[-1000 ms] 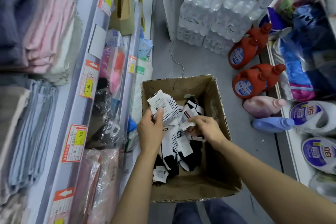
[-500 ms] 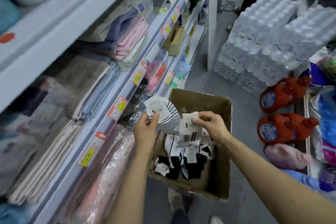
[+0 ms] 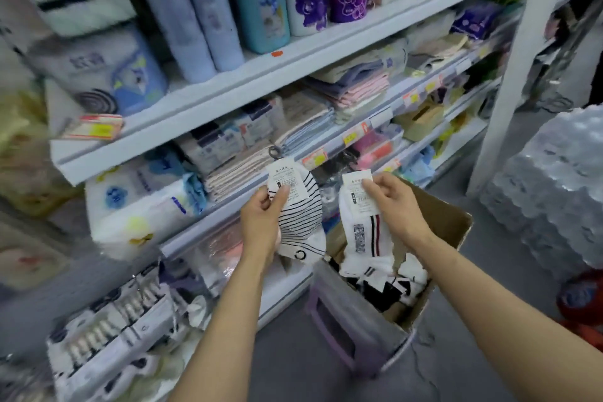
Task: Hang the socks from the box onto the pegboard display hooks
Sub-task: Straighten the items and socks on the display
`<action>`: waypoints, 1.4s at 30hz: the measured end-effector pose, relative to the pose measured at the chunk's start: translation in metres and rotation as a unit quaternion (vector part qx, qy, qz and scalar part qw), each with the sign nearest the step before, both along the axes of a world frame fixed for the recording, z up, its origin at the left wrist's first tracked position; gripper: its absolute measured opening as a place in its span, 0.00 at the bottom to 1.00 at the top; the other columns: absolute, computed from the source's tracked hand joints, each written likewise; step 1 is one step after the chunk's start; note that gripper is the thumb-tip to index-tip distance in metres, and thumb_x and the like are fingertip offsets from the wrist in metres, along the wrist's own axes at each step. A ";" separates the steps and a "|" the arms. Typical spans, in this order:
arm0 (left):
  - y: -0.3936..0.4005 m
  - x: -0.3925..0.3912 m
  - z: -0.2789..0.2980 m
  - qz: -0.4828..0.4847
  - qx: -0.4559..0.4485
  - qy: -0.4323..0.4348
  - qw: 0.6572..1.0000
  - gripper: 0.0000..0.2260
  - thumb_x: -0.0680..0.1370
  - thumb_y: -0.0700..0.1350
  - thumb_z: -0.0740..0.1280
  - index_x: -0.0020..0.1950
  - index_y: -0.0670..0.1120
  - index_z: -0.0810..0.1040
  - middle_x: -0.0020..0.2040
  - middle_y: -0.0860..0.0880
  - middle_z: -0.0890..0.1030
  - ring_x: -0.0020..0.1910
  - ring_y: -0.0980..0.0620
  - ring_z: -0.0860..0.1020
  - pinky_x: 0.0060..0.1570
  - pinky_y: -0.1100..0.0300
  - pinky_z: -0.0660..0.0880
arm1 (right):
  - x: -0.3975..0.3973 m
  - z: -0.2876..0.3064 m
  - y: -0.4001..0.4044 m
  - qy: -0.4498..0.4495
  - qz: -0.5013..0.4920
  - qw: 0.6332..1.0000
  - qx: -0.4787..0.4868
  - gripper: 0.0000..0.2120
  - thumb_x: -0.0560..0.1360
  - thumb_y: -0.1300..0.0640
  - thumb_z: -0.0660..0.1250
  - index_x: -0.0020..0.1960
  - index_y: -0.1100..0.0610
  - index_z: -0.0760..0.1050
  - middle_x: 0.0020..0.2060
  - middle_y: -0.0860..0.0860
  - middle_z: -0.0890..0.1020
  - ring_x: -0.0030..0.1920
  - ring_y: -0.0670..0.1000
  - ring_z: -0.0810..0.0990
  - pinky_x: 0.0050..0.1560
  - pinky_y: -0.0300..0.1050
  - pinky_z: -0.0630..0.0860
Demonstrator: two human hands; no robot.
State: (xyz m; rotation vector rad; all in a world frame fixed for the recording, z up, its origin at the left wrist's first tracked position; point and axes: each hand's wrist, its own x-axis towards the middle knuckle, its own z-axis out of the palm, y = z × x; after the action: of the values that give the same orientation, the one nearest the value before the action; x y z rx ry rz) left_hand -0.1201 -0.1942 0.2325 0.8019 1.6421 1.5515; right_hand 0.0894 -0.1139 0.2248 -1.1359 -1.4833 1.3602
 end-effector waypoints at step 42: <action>-0.435 -0.327 0.127 0.497 0.132 0.109 0.850 0.20 0.78 0.53 0.70 0.36 0.42 0.67 0.32 0.50 0.61 0.33 0.52 0.60 0.35 0.57 0.57 | -0.540 0.148 -0.394 0.162 0.337 0.901 0.220 0.09 0.71 0.56 0.75 0.48 0.53 0.77 0.44 0.46 0.79 0.47 0.48 0.77 0.49 0.48 0.76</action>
State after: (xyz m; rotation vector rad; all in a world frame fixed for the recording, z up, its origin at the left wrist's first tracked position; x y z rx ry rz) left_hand -0.4470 -0.6291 0.3596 0.2070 2.2102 2.5018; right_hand -0.4505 -0.5077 0.3726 -0.0814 -1.8775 1.4447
